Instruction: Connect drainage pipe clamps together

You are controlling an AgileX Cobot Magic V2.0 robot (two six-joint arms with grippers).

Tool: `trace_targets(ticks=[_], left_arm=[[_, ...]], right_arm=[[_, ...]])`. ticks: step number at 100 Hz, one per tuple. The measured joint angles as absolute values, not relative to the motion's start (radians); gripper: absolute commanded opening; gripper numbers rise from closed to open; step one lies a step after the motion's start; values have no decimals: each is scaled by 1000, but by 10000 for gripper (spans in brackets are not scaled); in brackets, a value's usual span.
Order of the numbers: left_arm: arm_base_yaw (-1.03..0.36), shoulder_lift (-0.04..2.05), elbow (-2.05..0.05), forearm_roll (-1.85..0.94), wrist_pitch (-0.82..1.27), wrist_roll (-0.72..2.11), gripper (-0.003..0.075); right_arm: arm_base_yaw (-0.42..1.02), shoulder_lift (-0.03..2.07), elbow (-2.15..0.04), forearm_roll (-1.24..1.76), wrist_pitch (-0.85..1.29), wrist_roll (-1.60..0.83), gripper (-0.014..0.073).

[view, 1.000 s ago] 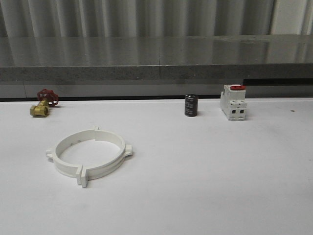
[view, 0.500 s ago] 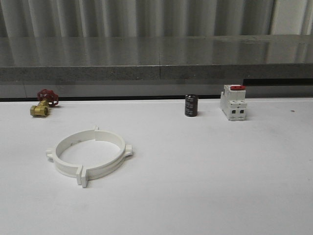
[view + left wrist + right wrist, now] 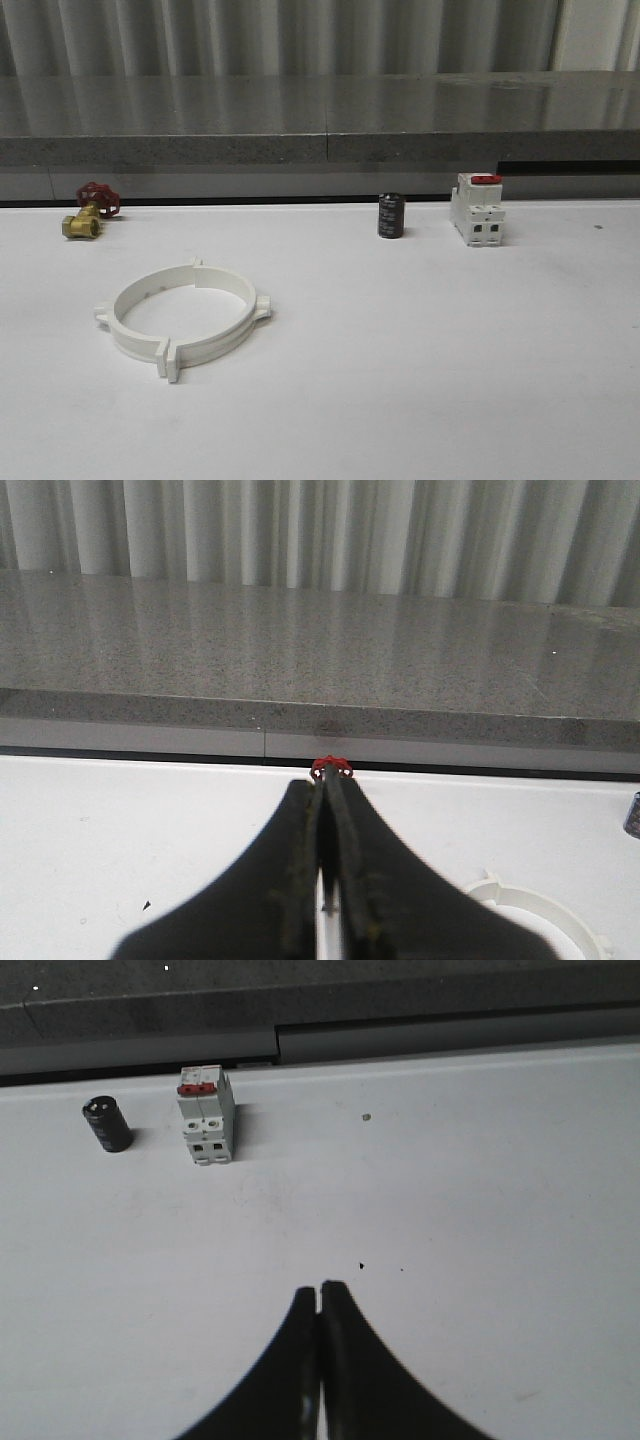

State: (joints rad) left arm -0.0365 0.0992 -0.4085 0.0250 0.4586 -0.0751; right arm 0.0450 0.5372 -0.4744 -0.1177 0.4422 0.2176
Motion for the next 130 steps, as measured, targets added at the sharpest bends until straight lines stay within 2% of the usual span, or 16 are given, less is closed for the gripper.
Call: trace_targets(ticks=[33,65,89,130], left_arm=[[-36,99,-409,25,459,-75,-21],[-36,99,-409,25,459,-75,-21],[-36,99,-409,25,459,-75,-21],[-36,99,-409,25,457,-75,-21]], right_arm=[[26,235,-241,-169,238,182,-66],[-74,137,-63,-18,64,-18,-66],[-88,1,27,-11,77,-26,-66],[-88,-11,27,-8,85,-26,-66]])
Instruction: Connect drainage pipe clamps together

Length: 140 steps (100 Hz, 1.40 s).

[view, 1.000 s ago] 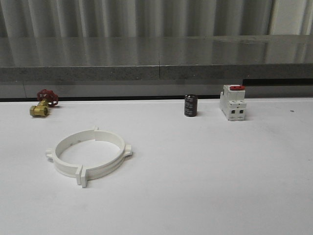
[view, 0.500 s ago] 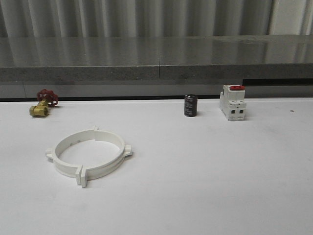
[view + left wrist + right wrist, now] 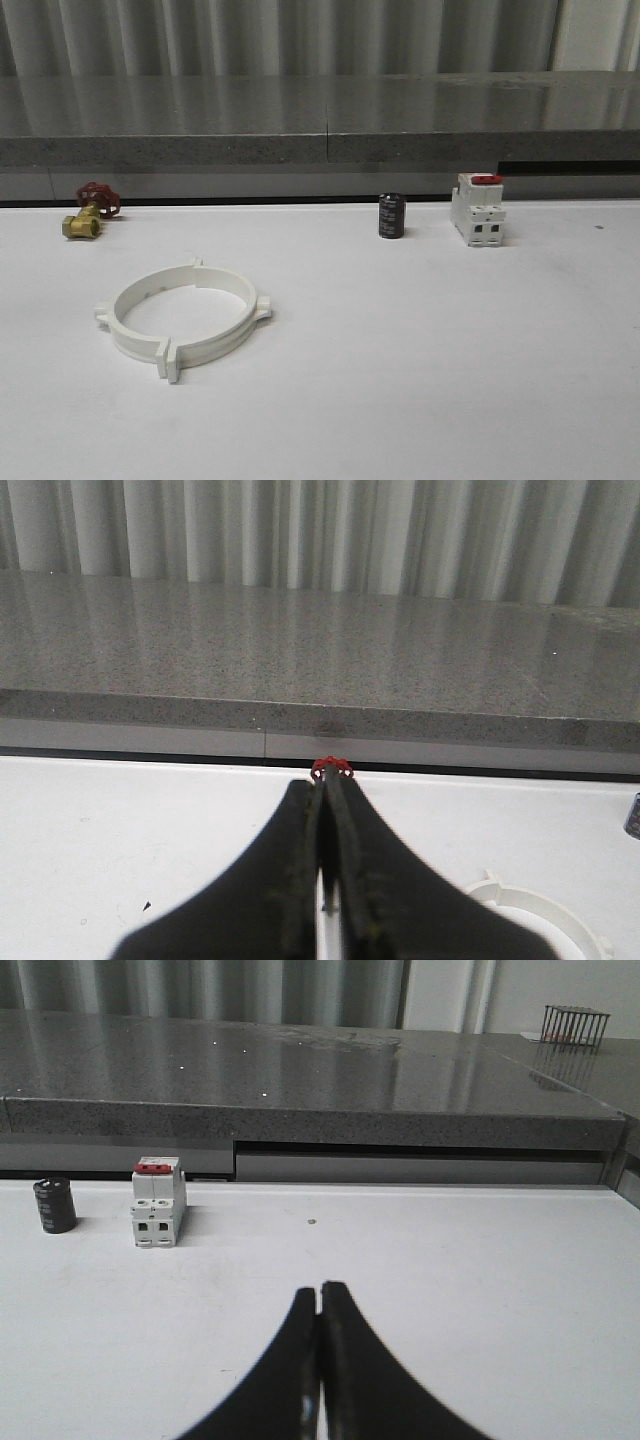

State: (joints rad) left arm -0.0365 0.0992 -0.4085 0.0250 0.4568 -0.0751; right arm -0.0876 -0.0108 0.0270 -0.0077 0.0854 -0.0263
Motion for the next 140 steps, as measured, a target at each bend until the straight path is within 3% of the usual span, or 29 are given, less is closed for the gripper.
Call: trace_targets(ticks=[100,140], left_arm=[[-36,99,-404,61,459,-75,-21],[-70,47,-129,90,256,-75,-21]], right_arm=[[-88,-11,27,0,85,-26,-66],[-88,-11,27,0,85,-28,-66]])
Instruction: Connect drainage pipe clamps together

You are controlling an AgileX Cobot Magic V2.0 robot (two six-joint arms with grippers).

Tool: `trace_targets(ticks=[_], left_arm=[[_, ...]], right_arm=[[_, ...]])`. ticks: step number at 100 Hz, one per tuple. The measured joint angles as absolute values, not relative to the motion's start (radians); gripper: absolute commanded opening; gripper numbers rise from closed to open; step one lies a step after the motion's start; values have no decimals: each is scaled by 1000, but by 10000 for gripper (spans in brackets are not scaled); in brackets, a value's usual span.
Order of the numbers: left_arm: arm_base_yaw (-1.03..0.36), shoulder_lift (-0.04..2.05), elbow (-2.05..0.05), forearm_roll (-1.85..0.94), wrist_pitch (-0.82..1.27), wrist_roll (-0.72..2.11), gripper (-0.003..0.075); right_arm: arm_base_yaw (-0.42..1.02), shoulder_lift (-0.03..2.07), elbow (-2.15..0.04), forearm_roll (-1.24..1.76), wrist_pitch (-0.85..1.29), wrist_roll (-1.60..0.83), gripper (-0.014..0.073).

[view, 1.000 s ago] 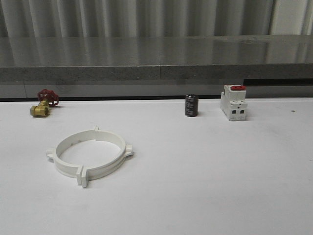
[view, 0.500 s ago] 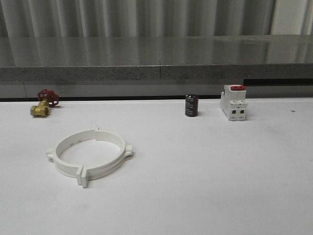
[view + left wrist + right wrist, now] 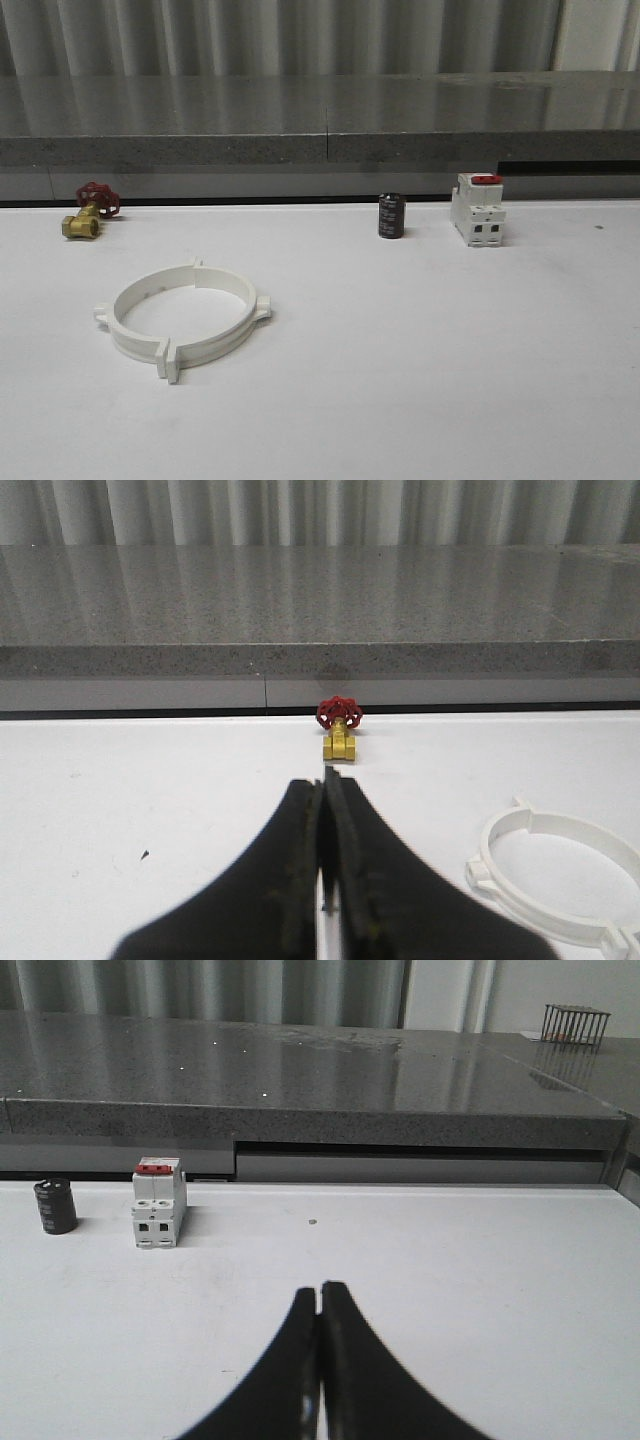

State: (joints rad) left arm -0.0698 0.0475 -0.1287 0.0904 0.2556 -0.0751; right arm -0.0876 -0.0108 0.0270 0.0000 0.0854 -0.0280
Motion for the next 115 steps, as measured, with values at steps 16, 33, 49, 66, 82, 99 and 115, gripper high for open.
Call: trace_targets(ticks=[16,33,49,66,82,99,115], left_arm=[[-70,-4,0,92,189,-75,-21],[-70,-5,1,92,152,-75,-21],[-70,-5,1,92,153,-75,-21],[-70,-5,1,92,153,-75,-21],[-70,-5,1,92,153,-75,-21],[-70,-5,1,92,153,-75,-21],[-70,-5,1,92,153,-75,-21]], right_arm=[[-88,-11,27,0,87,-28,-66],[-88,-11,27,0,87,-28,-66],[-88,-11,27,0,87,-28,-66],[-88,-11,27,0,87,-28,-66],[-88,-11,27,0,87,-28,-66],[-88,-11,27,0,87,-28,-66],[-88,-11,27,0,87,-28,-66]])
